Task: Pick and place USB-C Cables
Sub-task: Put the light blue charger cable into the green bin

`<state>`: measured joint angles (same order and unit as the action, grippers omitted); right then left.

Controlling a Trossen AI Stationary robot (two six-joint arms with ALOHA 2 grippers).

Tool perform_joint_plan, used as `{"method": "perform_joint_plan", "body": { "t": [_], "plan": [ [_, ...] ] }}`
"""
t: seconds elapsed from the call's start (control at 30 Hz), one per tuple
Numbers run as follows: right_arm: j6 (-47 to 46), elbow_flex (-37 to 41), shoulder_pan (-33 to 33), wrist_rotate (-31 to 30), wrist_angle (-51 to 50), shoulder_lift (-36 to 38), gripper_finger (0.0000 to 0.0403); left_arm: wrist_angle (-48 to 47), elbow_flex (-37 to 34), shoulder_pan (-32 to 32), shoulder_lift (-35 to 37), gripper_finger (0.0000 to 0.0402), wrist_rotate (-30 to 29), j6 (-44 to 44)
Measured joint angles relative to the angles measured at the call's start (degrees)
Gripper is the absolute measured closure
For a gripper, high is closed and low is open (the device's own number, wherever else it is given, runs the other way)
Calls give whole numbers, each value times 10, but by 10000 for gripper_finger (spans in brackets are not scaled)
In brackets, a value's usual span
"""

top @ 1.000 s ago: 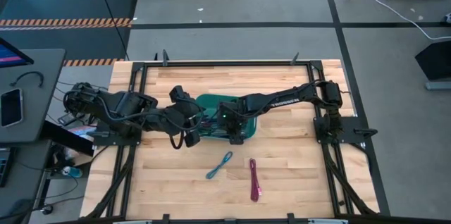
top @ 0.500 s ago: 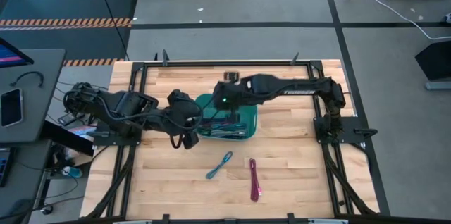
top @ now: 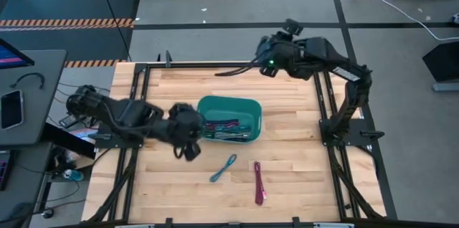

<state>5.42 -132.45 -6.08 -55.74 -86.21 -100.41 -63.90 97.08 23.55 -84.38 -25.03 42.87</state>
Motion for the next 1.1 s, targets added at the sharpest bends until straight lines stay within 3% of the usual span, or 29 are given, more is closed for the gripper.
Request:
{"method": "perform_joint_plan", "body": {
  "t": [0.13,0.43,0.7,1.1],
  "plan": [
    [-38,2,-21,63,0,39,272,14,0,5,-14,296,-1,2],
    [-53,2,-36,66,3,107,272,10,0,14,-47,296,-4,47],
    [-58,2,-35,71,4,137,273,15,0,19,-140,296,20,124],
    [-8,2,-35,94,3,132,272,85,0,15,-268,296,146,200]
  ]
}}
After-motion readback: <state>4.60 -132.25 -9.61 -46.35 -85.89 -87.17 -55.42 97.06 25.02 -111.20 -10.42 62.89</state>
